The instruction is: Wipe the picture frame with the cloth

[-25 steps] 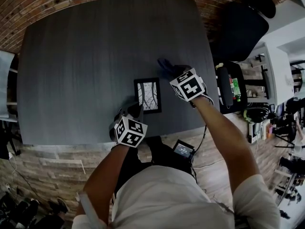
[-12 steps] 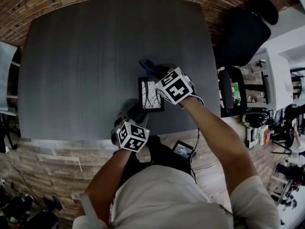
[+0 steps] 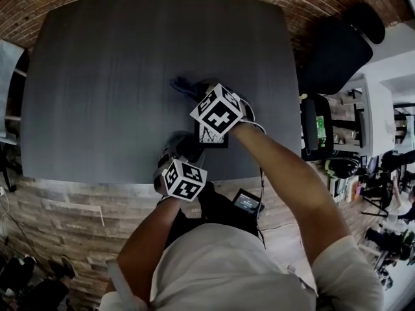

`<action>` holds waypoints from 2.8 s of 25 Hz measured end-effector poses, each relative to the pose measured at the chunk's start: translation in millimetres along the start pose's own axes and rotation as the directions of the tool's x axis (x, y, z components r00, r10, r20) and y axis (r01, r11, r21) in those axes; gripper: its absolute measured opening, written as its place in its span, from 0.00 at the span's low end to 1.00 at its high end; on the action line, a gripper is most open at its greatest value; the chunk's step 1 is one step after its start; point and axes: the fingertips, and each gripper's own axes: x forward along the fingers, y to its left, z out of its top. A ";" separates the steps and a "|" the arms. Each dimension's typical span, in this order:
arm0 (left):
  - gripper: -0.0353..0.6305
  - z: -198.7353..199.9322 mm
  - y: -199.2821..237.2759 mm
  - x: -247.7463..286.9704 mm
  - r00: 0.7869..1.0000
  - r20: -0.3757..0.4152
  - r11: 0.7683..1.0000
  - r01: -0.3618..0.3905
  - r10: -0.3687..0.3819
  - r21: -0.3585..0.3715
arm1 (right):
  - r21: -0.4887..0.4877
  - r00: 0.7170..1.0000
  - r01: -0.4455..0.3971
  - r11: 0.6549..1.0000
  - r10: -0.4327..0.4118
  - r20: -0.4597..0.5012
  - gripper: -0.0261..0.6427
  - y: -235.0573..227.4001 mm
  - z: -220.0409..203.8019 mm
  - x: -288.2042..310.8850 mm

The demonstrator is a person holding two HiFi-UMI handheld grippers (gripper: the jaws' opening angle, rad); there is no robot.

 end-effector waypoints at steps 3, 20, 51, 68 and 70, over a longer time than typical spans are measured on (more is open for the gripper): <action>0.45 -0.6 0.6 1.3 1.000 0.004 1.000 -0.004 0.004 -0.010 | -0.019 0.999 -0.012 1.000 0.012 -0.047 0.19 4.2 -6.1 10.6; 0.46 -5.5 2.1 2.1 0.999 -0.018 0.998 -0.037 0.037 -0.042 | -0.055 0.990 -0.116 0.992 0.111 -0.088 0.19 60.3 -34.3 0.6; 0.46 -27.1 3.6 -28.5 1.000 -0.007 0.996 -0.012 0.011 -0.090 | 0.256 0.970 -0.242 0.936 0.232 0.069 0.19 119.9 -46.7 -44.5; 0.36 24.6 24.7 -198.2 0.838 0.503 0.838 0.420 -0.211 -0.349 | 0.553 0.920 -0.152 0.820 -0.086 0.381 0.19 112.1 -34.1 -178.2; 0.25 33.1 25.7 -224.9 0.772 0.582 0.793 0.512 -0.256 -0.330 | 0.593 0.895 -0.150 0.791 -0.146 0.421 0.20 114.1 -32.5 -198.5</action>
